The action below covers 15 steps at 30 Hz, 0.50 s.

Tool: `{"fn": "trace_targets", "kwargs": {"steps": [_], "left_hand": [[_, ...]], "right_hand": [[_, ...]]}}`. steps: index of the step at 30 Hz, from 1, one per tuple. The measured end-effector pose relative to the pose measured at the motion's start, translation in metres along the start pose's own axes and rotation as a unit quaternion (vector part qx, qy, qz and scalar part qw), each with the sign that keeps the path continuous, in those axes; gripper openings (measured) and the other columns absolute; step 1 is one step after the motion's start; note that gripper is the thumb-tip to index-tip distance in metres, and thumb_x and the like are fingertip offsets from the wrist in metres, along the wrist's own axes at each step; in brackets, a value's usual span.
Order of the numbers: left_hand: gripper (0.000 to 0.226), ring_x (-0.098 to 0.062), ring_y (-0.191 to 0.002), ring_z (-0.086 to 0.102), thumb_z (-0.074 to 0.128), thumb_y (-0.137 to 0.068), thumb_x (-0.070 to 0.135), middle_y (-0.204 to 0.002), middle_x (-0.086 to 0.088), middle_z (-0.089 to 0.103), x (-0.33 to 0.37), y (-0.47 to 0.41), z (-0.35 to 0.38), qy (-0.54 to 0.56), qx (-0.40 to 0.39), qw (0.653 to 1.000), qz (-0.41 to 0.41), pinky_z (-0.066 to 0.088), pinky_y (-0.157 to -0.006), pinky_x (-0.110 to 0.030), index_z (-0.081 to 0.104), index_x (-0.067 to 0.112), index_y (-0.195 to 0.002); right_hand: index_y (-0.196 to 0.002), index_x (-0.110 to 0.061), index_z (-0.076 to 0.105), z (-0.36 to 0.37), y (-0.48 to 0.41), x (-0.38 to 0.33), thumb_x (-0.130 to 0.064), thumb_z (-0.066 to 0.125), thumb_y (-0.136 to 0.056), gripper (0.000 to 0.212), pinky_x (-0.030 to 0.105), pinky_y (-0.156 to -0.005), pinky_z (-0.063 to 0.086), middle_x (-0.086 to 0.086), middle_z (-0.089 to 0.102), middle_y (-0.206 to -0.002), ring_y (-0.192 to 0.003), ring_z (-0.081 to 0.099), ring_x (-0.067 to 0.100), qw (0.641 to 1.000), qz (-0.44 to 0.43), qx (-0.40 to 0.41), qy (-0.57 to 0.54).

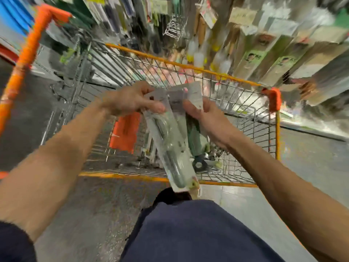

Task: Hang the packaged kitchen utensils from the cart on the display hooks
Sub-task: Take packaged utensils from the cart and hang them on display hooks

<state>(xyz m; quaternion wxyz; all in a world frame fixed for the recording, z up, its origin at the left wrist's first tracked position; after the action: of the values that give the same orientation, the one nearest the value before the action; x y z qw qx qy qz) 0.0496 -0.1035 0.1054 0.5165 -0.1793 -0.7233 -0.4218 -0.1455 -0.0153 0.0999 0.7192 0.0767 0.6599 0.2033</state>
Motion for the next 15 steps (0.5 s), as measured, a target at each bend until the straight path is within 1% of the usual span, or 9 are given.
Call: {"fn": "trace_targets", "kwargs": {"steps": [2, 4, 5, 6, 7, 9, 11, 13, 15], "left_hand": [[0.016, -0.009, -0.063, 0.066, 0.078, -0.071, 0.021, -0.070, -0.001, 0.070, 0.026, 0.020, 0.014, 0.004, -0.001, 1.000, 0.018, 0.050, -0.058, -0.020, 0.072, 0.008, -0.076], [0.026, -0.008, -0.065, 0.070, 0.084, -0.059, 0.034, -0.074, 0.002, 0.075, 0.048, 0.034, 0.022, 0.021, -0.004, 0.999, 0.032, 0.053, -0.058, -0.018, 0.078, 0.016, -0.076], [0.038, -0.010, -0.070, 0.071, 0.088, -0.055, 0.036, -0.080, -0.001, 0.076, 0.057, 0.040, 0.026, 0.027, -0.003, 0.998, 0.048, 0.055, -0.062, -0.020, 0.078, 0.013, -0.083], [0.051, -0.013, -0.075, 0.072, 0.090, -0.057, 0.036, -0.085, -0.005, 0.076, 0.067, 0.046, 0.028, 0.033, 0.003, 0.998, 0.062, 0.057, -0.065, -0.022, 0.075, 0.004, -0.093], [0.054, -0.015, -0.077, 0.072, 0.089, -0.060, 0.032, -0.088, -0.007, 0.076, 0.076, 0.050, 0.029, 0.035, 0.011, 0.997, 0.071, 0.057, -0.066, -0.023, 0.071, -0.002, -0.098], [0.052, -0.015, -0.077, 0.073, 0.092, -0.055, 0.030, -0.087, -0.006, 0.077, 0.096, 0.057, 0.031, 0.057, 0.024, 0.994, 0.087, 0.058, -0.066, -0.023, 0.074, 0.003, -0.095], [0.060, -0.015, -0.078, 0.073, 0.097, -0.044, 0.034, -0.087, -0.004, 0.077, 0.116, 0.062, 0.033, 0.076, 0.016, 0.990, 0.115, 0.058, -0.067, -0.023, 0.075, 0.010, -0.094], [0.054, -0.013, -0.076, 0.073, 0.094, -0.050, 0.021, -0.085, -0.001, 0.076, 0.136, 0.065, 0.032, 0.071, 0.013, 0.988, 0.139, 0.058, -0.065, -0.022, 0.071, 0.010, -0.097], [0.041, -0.011, -0.073, 0.072, 0.087, -0.055, 0.005, -0.081, 0.002, 0.075, 0.158, 0.068, 0.027, 0.059, 0.025, 0.986, 0.153, 0.058, -0.061, -0.023, 0.074, 0.017, -0.092]], "right_hand": [[-0.100, -0.023, 0.069, 0.009, 0.029, -0.014, -0.023, 0.081, -0.074, 0.028, 0.027, -0.078, 0.058, -0.005, 0.077, -0.094, -0.089, 0.073, 0.012, 0.999, -0.037, 0.005, 0.002], [-0.100, -0.017, 0.071, 0.016, 0.049, -0.026, -0.008, 0.081, -0.075, 0.028, 0.027, -0.075, 0.060, -0.002, 0.077, -0.091, -0.085, 0.074, 0.014, 0.997, -0.064, 0.031, -0.014], [-0.098, -0.016, 0.071, 0.019, 0.059, -0.031, -0.006, 0.079, -0.077, 0.025, 0.027, -0.074, 0.060, -0.001, 0.077, -0.089, -0.083, 0.074, 0.014, 0.996, -0.075, 0.045, -0.032], [-0.098, -0.015, 0.070, 0.022, 0.069, -0.037, -0.007, 0.077, -0.080, 0.021, 0.028, -0.073, 0.060, 0.000, 0.077, -0.089, -0.083, 0.074, 0.015, 0.994, -0.085, 0.053, -0.052], [-0.100, -0.014, 0.070, 0.023, 0.076, -0.043, -0.007, 0.073, -0.083, 0.019, 0.028, -0.074, 0.060, 0.002, 0.077, -0.092, -0.084, 0.073, 0.017, 0.991, -0.097, 0.061, -0.070], [-0.104, -0.011, 0.070, 0.025, 0.089, -0.056, -0.008, 0.068, -0.088, 0.016, 0.031, -0.078, 0.059, 0.008, 0.076, -0.101, -0.089, 0.072, 0.020, 0.985, -0.118, 0.086, -0.095], [-0.107, -0.007, 0.068, 0.025, 0.098, -0.071, -0.008, 0.066, -0.090, 0.017, 0.033, -0.081, 0.058, 0.012, 0.074, -0.107, -0.091, 0.071, 0.022, 0.978, -0.140, 0.120, -0.098], [-0.110, -0.004, 0.068, 0.023, 0.107, -0.088, -0.008, 0.066, -0.090, 0.020, 0.036, -0.085, 0.057, 0.012, 0.074, -0.108, -0.093, 0.071, 0.024, 0.971, -0.168, 0.144, -0.090], [-0.111, -0.006, 0.067, 0.018, 0.115, -0.107, -0.010, 0.069, -0.088, 0.024, 0.043, -0.091, 0.056, 0.011, 0.074, -0.109, -0.099, 0.072, 0.027, 0.963, -0.191, 0.172, -0.079]]}}
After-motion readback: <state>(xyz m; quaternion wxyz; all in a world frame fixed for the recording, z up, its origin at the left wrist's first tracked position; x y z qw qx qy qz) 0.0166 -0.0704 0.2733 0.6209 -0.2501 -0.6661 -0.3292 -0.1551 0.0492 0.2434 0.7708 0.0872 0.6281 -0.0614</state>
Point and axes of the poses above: each hand's wrist, its own y-axis away from the middle knuckle, its own z-axis out of the palm, x = y × z, the point moved 2 cm from there along -y, towards the middle knuckle
